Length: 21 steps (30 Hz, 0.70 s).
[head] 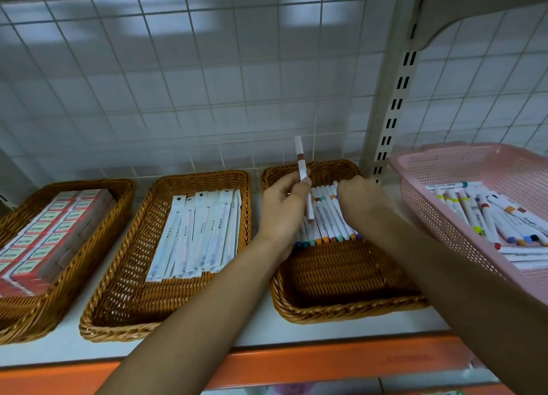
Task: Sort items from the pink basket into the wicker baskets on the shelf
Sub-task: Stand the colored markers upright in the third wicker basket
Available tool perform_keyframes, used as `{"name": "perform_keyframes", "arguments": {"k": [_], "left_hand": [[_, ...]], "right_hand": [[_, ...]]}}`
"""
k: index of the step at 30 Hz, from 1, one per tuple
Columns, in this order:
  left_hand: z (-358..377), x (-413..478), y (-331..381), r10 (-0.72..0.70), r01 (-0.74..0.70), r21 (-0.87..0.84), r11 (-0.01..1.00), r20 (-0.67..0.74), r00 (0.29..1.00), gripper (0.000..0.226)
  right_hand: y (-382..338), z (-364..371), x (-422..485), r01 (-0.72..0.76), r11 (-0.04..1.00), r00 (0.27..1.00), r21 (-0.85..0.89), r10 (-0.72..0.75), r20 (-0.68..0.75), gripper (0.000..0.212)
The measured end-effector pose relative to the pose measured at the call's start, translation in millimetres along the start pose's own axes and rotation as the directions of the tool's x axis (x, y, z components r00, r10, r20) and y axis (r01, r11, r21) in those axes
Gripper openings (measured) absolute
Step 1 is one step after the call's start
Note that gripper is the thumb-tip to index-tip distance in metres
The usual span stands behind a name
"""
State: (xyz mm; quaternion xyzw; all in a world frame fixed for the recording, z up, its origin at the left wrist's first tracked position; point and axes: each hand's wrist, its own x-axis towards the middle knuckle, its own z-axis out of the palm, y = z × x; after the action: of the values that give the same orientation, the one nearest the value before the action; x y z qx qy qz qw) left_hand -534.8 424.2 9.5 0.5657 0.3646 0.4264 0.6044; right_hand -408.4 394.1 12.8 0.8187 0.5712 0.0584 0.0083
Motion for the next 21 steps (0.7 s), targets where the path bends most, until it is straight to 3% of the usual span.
{"name": "perform_keyframes", "arguments": {"k": [5, 9, 11, 14, 21], "left_hand": [[-5.2, 9.3, 7.6, 0.184, -0.185, 0.316, 0.931, 0.033, 0.982, 0.01], [0.0, 28.4, 8.3, 0.053, -0.145, 0.613, 0.777, 0.166, 0.985, 0.018], [9.4, 39.6, 4.8, -0.042, -0.094, 0.667, 0.739, 0.186, 0.982, 0.023], [27.9, 53.4, -4.0, -0.145, -0.032, 0.712, 0.702, 0.187, 0.972, 0.026], [52.5, 68.7, -26.8, -0.144, -0.134, 0.899, 0.417, 0.21, 0.967, 0.044]], "right_hand": [[8.0, -8.5, 4.0, -0.075, 0.99, 0.997, 0.123, 0.078, -0.015, 0.014], [23.1, -15.9, 4.7, -0.047, 0.987, 0.989, 0.154, 0.068, -0.129, 0.023], [26.6, -15.5, -0.7, -0.013, 0.987, 0.978, 0.163, 0.046, -0.203, 0.021], [28.8, -14.1, -9.0, -0.006, 0.978, 0.98, 0.208, 0.048, -0.194, 0.016], [40.0, -2.6, -25.9, -0.038, 0.95, 0.98, 0.31, 0.096, -0.175, 0.012]]}}
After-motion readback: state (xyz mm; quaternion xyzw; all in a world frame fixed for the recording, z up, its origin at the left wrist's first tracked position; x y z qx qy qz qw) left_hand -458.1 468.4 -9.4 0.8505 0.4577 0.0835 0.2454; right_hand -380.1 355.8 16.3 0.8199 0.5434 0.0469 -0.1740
